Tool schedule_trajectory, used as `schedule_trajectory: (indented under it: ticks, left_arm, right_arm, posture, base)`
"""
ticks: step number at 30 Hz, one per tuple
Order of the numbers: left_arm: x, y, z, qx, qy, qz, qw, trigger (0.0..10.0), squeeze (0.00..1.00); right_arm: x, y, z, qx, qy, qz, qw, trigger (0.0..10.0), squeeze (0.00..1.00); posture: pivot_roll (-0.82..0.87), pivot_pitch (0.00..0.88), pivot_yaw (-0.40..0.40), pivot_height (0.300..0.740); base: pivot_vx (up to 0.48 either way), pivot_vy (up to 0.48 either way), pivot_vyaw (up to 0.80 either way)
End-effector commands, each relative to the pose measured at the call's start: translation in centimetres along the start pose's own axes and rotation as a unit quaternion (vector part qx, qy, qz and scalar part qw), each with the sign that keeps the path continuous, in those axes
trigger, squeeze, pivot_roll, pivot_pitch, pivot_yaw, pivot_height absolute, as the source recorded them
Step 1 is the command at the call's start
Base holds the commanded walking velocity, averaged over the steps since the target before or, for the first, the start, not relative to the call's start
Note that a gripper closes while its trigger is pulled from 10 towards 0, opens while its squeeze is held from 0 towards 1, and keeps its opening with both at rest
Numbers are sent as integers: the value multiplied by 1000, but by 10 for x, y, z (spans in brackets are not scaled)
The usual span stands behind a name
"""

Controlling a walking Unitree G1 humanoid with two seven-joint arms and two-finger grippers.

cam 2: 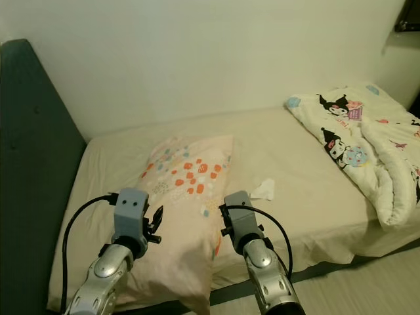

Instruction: Clean up the room

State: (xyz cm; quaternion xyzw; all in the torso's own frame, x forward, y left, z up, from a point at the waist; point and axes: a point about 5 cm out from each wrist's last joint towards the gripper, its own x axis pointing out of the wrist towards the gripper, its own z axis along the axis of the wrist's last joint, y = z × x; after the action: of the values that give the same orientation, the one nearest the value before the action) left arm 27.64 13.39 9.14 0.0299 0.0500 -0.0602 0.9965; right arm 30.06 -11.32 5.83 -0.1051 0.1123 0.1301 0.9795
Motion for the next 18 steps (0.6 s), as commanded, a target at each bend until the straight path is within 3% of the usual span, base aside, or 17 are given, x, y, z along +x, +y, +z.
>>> schedule_trajectory:
  ticks: [1, 10, 18]
  left_arm:
    - [0, 2, -5, 16, 16, -1, 1000, 10000, 0]
    - [0, 2, -5, 19, 17, -2, 1000, 10000, 0]
    - [0, 0, -5, 19, 16, -7, 1000, 10000, 0]
  right_arm:
    - [0, 3, -1, -2, 3, 7, 1000, 10000, 0]
    - [0, 5, 0, -7, 2, 18, 1000, 10000, 0]
    - [0, 7, 1, -1, 0, 28, 1000, 10000, 0]
  posture:
    - [-38, 95, 27, 740]
    - [-38, 95, 27, 740]
    - [-37, 90, 26, 740]
  base:
    - [0, 0, 0]
    - [0, 0, 0]
    - [0, 0, 800]
